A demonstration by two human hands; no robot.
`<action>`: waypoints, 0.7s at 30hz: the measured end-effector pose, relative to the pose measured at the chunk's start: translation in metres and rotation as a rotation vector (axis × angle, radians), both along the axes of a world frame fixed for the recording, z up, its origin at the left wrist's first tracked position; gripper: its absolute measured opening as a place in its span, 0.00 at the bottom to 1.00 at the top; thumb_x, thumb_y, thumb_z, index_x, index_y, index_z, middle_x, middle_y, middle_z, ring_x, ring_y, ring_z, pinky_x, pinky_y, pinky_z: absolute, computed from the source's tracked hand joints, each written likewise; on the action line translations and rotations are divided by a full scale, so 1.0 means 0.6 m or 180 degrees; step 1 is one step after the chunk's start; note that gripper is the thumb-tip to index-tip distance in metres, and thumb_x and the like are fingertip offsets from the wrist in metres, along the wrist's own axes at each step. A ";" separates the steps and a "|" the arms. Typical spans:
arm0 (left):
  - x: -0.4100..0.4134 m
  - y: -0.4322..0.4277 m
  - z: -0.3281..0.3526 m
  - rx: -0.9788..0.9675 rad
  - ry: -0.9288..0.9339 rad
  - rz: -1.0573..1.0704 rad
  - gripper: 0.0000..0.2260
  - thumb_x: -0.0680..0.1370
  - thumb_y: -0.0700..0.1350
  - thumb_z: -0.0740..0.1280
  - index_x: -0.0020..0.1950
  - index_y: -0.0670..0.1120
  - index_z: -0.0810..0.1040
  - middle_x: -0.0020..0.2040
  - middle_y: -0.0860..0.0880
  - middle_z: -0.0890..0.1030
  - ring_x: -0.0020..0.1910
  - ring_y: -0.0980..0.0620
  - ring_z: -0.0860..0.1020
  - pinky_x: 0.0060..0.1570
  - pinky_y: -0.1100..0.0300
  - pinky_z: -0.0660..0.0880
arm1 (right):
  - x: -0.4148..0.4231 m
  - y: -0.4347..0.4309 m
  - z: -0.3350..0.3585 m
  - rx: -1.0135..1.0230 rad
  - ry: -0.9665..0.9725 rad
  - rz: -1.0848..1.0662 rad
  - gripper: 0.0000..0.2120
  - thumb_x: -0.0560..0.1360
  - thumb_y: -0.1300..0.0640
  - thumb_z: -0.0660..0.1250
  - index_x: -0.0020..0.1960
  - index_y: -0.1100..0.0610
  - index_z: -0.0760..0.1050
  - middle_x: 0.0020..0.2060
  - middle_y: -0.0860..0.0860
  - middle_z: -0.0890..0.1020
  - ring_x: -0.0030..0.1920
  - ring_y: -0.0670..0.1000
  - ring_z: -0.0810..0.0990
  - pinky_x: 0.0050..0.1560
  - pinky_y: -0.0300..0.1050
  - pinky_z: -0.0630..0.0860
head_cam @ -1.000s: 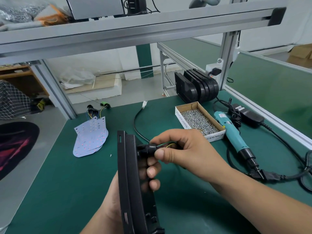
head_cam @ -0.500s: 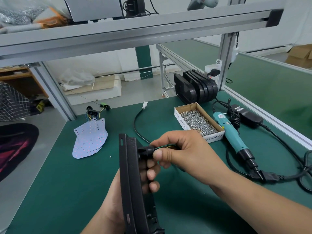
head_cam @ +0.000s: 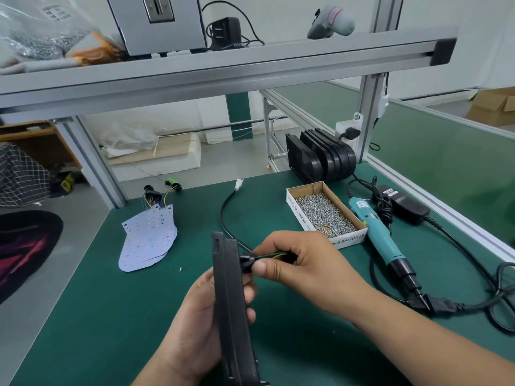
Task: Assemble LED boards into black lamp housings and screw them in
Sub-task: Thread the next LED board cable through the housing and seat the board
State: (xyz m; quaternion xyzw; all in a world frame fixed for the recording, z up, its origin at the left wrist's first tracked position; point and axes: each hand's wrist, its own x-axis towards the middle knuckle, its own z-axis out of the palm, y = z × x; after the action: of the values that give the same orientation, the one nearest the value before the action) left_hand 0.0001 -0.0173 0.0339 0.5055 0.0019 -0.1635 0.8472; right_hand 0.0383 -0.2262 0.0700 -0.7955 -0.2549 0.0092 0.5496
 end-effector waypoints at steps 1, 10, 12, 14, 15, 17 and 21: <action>0.003 0.000 0.002 -0.0118 0.0017 -0.0016 0.38 0.55 0.55 0.88 0.58 0.37 0.84 0.41 0.42 0.81 0.35 0.50 0.81 0.33 0.55 0.81 | 0.003 -0.004 0.002 -0.0116 -0.0008 0.0094 0.08 0.79 0.45 0.73 0.50 0.49 0.84 0.39 0.49 0.85 0.40 0.49 0.81 0.41 0.48 0.76; 0.009 0.014 0.012 -0.0254 0.0112 -0.0307 0.32 0.56 0.56 0.90 0.54 0.42 0.89 0.50 0.35 0.86 0.42 0.44 0.88 0.33 0.56 0.82 | 0.094 0.000 -0.031 -0.1650 0.0479 -0.0168 0.18 0.86 0.52 0.64 0.74 0.56 0.75 0.71 0.50 0.78 0.67 0.48 0.77 0.72 0.43 0.69; 0.011 0.015 0.010 -0.0202 0.0075 -0.0397 0.28 0.64 0.56 0.87 0.57 0.41 0.88 0.59 0.35 0.85 0.52 0.44 0.88 0.37 0.56 0.83 | 0.108 0.025 -0.038 -0.2119 0.0784 0.0110 0.18 0.86 0.51 0.63 0.71 0.60 0.76 0.69 0.58 0.79 0.60 0.53 0.78 0.66 0.45 0.73; 0.013 0.016 0.009 -0.0242 0.0061 -0.0424 0.27 0.68 0.55 0.85 0.60 0.40 0.87 0.64 0.36 0.84 0.58 0.43 0.86 0.40 0.56 0.83 | 0.107 0.034 -0.042 -0.2410 0.0506 0.0205 0.11 0.85 0.54 0.63 0.60 0.59 0.79 0.63 0.61 0.81 0.57 0.55 0.80 0.57 0.47 0.77; 0.016 0.018 0.008 -0.0259 0.0060 -0.0396 0.28 0.68 0.55 0.85 0.61 0.40 0.86 0.64 0.37 0.84 0.58 0.43 0.86 0.40 0.56 0.83 | 0.107 0.038 -0.033 -0.2632 0.0355 0.0142 0.06 0.83 0.56 0.63 0.51 0.55 0.77 0.59 0.60 0.82 0.55 0.56 0.81 0.52 0.47 0.77; 0.021 0.024 0.008 -0.0239 0.0046 -0.0263 0.31 0.66 0.55 0.86 0.62 0.38 0.85 0.61 0.37 0.85 0.55 0.44 0.87 0.40 0.55 0.83 | 0.095 0.020 -0.007 -0.3166 -0.0138 0.0202 0.10 0.78 0.63 0.63 0.40 0.53 0.69 0.43 0.56 0.78 0.43 0.59 0.80 0.43 0.52 0.76; 0.026 0.028 0.003 -0.0188 0.0086 -0.0076 0.39 0.62 0.53 0.88 0.65 0.33 0.81 0.56 0.31 0.84 0.45 0.41 0.88 0.41 0.50 0.84 | 0.055 -0.054 0.011 -0.3573 -0.0776 0.0535 0.10 0.73 0.64 0.61 0.39 0.51 0.69 0.38 0.53 0.74 0.37 0.58 0.76 0.38 0.59 0.76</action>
State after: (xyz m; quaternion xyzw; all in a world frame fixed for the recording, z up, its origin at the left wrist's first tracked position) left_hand 0.0160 -0.0004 0.0356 0.4781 0.0024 -0.1804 0.8596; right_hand 0.0713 -0.2587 0.0766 -0.9375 -0.3348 0.0948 0.0077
